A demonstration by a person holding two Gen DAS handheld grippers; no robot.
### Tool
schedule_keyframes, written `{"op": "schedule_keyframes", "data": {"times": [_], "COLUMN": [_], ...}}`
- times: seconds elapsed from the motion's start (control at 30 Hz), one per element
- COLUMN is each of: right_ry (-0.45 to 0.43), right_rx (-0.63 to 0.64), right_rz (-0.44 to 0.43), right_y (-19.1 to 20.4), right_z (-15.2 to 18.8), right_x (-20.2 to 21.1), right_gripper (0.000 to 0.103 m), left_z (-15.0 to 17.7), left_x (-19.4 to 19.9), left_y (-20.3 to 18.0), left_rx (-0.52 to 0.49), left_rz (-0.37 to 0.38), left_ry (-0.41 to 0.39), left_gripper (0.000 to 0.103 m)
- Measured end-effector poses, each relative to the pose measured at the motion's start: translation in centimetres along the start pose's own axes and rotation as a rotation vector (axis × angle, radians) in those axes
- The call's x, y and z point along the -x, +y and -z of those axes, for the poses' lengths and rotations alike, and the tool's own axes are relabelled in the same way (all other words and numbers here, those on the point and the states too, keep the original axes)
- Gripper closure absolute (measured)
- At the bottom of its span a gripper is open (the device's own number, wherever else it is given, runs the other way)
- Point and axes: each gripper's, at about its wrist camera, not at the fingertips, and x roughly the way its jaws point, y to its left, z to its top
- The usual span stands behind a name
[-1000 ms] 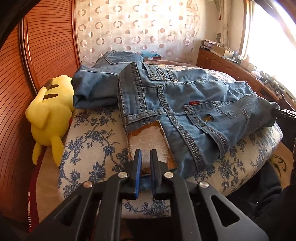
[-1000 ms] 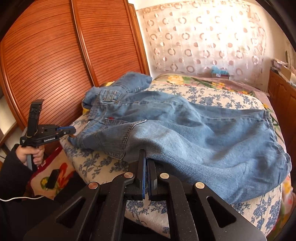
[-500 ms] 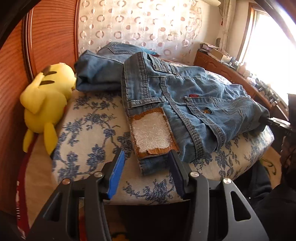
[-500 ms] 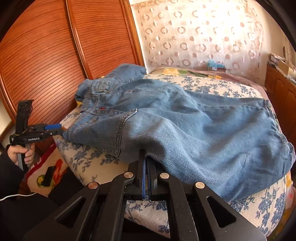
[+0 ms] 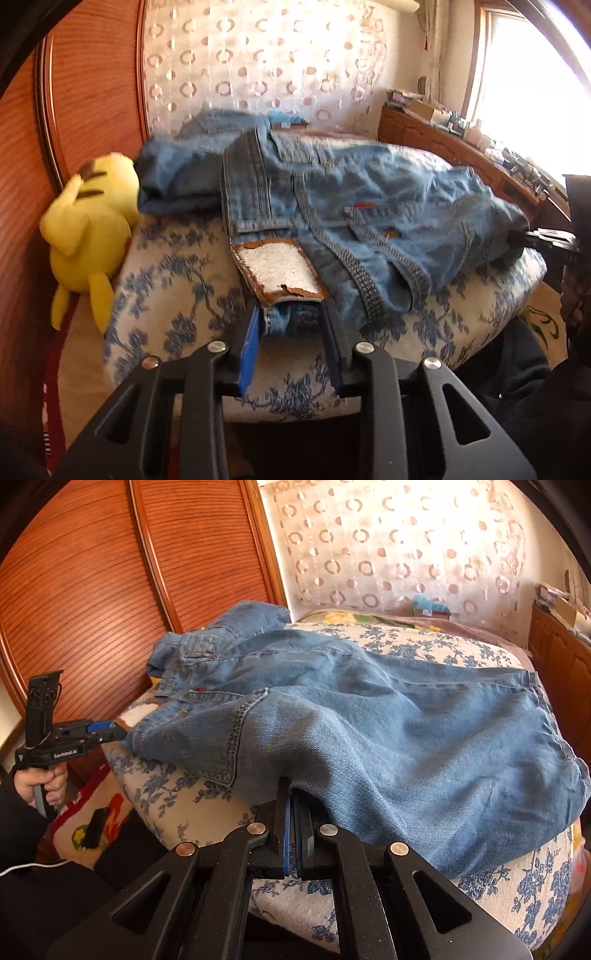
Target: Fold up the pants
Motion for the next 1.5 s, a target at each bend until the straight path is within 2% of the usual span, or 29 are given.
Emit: {"op": "schedule_keyframes", "data": {"times": [0.2,0.33,0.43,0.57,0.73,0.93,1.0,1.13,1.23,1.27,1.5], "right_ry": [-0.014,0.001,0.028,0.065,0.053,0.018,-0.003,-0.041,-0.067,-0.074,-0.116], "right_rx": [0.042,0.034,0.026,0.01,0.002,-0.01,-0.024,-0.056,-0.077,-0.086,-0.149], "right_rz": [-0.048,-0.083,-0.108,-0.1,-0.038,0.025,0.065,0.132,0.182,0.199,0.296], "right_y": [1.6,2.3,2.9,2.9,2.2,1.4,0.5,-1.5,-2.8,-3.4,-6.6], "right_z": [-0.6,-0.5,0.5,1.8,1.6,1.4,1.4,1.3,1.3,1.3,1.8], "right_x": [2.0,2.7,2.2,0.9,1.2,3.3,4.3,6.0,6.9,7.1,8.2], "right_gripper": [0.103,0.103,0.103,0.103,0.103,0.093,0.085,0.074,0.066,0.063,0.056], "left_z": [-1.4,-1.6,-1.0,0.2,0.1,-1.0,-1.6,-2.8,-3.7,-3.9,-5.4], "left_x": [1.2,1.8,0.8,-0.7,0.2,2.8,3.5,4.3,4.1,4.0,2.1], "left_y": [0.4,2.1,2.2,2.3,1.9,0.8,0.3,-1.3,-2.6,-3.0,-6.7], "left_rx": [-0.015,0.038,0.025,0.037,0.037,-0.004,-0.014,-0.048,-0.064,-0.067,-0.099], "left_rz": [-0.03,-0.046,-0.081,-0.075,-0.071,-0.087,-0.074,-0.054,-0.017,0.0,0.038], "left_ry": [-0.034,-0.059,-0.027,0.024,0.01,-0.047,-0.066,-0.098,-0.116,-0.124,-0.137], "left_gripper": [0.086,0.086,0.085,0.084,0.078,0.07,0.057,0.054,0.037,0.035,0.032]}}
